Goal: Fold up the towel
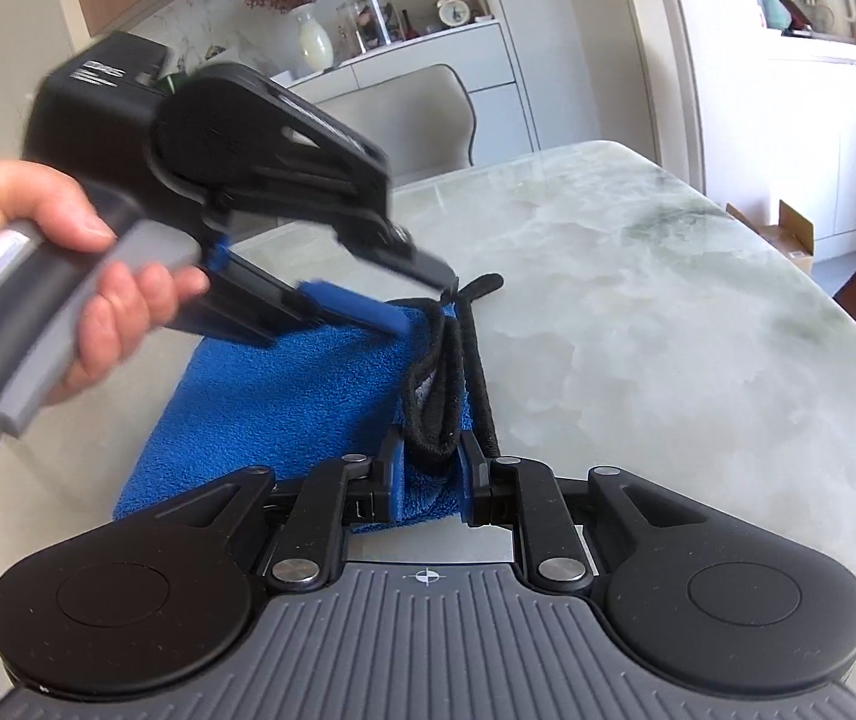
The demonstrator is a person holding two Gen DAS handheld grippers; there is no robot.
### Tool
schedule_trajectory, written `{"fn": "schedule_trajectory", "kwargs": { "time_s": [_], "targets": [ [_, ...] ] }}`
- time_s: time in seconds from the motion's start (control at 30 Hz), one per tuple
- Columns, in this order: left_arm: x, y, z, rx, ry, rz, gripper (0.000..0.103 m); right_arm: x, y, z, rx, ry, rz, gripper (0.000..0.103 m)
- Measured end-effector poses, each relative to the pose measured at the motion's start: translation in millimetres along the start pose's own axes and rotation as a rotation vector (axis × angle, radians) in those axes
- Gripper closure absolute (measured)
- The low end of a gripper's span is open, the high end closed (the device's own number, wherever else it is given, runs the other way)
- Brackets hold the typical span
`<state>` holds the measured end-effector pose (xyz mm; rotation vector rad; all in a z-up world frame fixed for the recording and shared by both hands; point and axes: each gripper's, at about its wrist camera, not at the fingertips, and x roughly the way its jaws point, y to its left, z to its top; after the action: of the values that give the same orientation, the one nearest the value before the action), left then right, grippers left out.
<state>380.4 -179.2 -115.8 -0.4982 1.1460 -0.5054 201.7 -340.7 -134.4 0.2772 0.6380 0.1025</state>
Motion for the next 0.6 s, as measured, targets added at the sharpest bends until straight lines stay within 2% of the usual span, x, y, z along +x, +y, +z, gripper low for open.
{"fn": "schedule_trajectory", "kwargs": {
  "time_s": [0.1,0.17,0.27,0.37,0.43,0.5,0.53,0.57,0.6],
  "targets": [
    [-28,10,2,0.018,-0.069,-0.006,0.06,2,-1,1,0.014,0.007,0.012,0.079],
    [-44,23,-3,0.02,-0.088,0.01,0.054,1,-1,3,0.021,0.01,0.023,0.072],
    [-69,44,-11,0.024,-0.117,0.035,0.05,0,-1,8,0.018,-0.006,0.024,0.063],
    [-87,63,-21,0.015,-0.122,0.049,0.05,1,0,15,-0.009,-0.025,-0.011,0.062],
    [-92,74,-30,-0.001,-0.107,0.046,0.05,4,-4,21,-0.006,-0.03,0.002,0.062],
    [-100,80,-43,-0.002,-0.105,0.026,0.05,7,-7,27,-0.006,-0.029,0.024,0.063],
    [-102,80,-47,-0.002,-0.105,0.015,0.05,10,-8,30,-0.016,-0.026,0.031,0.07],
    [-104,81,-52,-0.002,-0.104,0.001,0.05,13,-8,33,-0.027,-0.017,0.04,0.083],
    [-105,81,-57,0.0,-0.099,-0.018,0.05,18,-9,37,-0.04,-0.002,0.052,0.085]
  ]
}}
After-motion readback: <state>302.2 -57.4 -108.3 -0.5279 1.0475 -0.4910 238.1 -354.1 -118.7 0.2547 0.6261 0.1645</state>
